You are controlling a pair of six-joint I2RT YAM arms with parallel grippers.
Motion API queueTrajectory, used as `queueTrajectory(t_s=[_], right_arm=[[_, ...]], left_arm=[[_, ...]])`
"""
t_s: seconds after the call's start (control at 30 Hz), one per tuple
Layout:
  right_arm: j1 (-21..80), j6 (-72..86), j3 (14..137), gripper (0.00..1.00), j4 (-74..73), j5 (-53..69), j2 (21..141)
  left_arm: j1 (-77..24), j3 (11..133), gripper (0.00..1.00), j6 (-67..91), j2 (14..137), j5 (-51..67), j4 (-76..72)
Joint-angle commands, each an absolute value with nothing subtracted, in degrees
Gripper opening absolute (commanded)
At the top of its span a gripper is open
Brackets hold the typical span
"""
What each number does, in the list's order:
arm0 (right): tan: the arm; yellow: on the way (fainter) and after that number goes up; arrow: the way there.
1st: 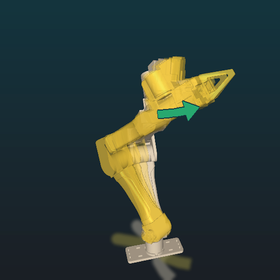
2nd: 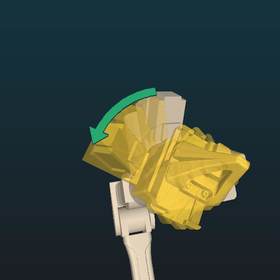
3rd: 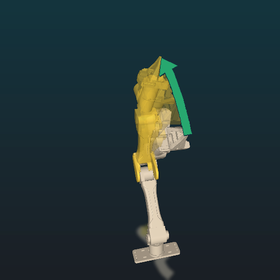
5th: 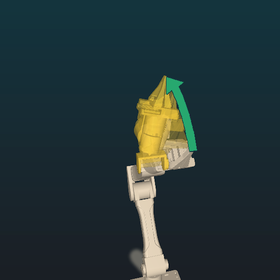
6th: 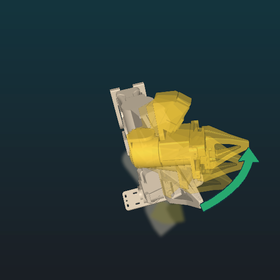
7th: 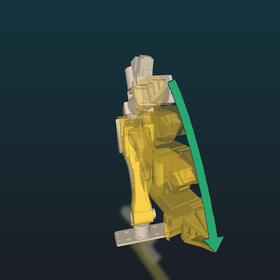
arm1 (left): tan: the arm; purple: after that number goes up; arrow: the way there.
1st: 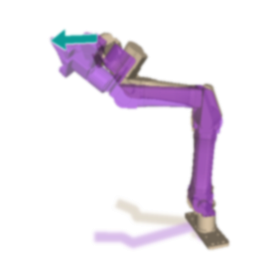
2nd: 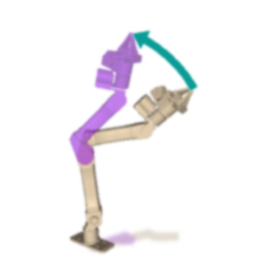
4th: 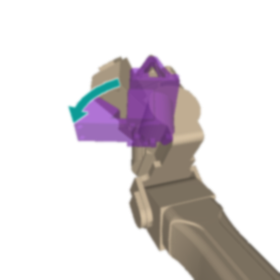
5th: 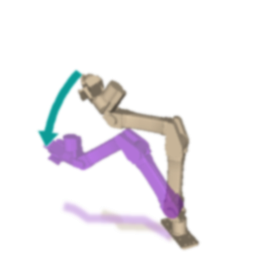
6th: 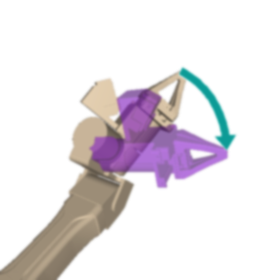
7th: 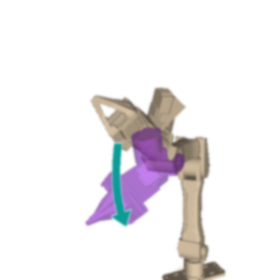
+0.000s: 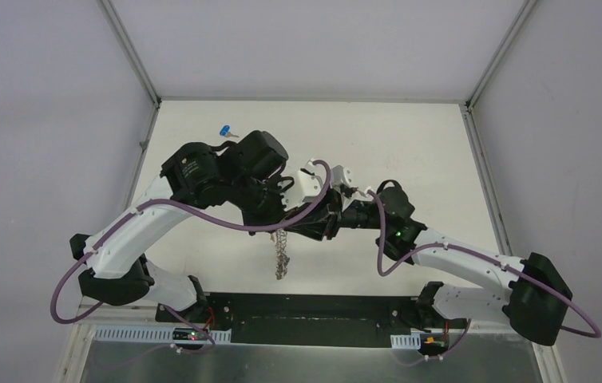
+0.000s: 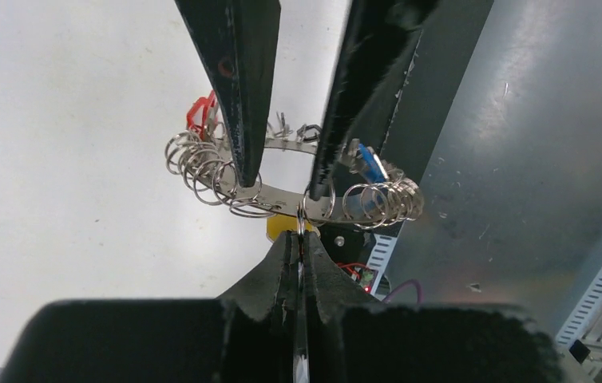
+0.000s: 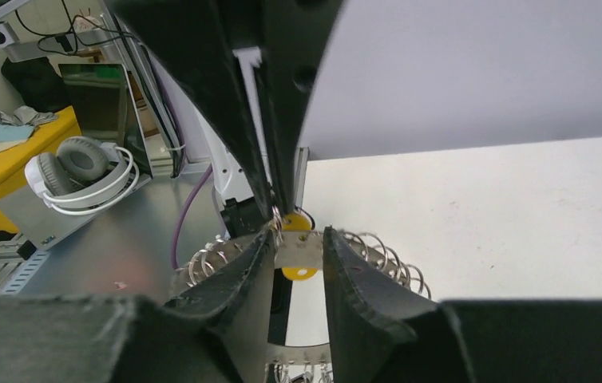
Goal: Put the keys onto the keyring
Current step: Adjust the keyring.
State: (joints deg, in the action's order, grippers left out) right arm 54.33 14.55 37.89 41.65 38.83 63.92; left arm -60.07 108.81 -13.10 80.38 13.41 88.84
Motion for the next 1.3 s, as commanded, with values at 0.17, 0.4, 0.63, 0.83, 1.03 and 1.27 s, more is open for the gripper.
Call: queueTrajectory(t_s=[0.17,0.4,0.63,0.83,1.03,1.27], right_arm=[[55.0,16.46,41.15,0.31,46.51,42.24,67.64],[55.37,16.98,41.66,0.2,47.02,43.34,68.35],[55.45,18.19,42.26,0.21,42.15,45.62,66.42],[56.29,17.93,43.62,0.24,34.96,50.36,64.29],[56.86,13.94,43.31,0.28,32.94,53.97,60.67],[56.87,7.89,43.41,0.42,28.57,40.56,58.85]], left_arm=[[-60.69,107.9,0.0,-12.75,76.14,12.92,84.16],[-60.67,107.03,0.0,-12.66,75.55,12.56,83.34],[-60.67,105.28,0.0,-12.01,74.18,8.3,82.48],[-60.68,104.21,0.0,-11.36,72.7,5.73,81.0],[-60.69,103.13,0.0,-11.63,72.08,6.17,80.4],[-60.68,101.12,0.0,-13.02,71.26,11.27,77.85]])
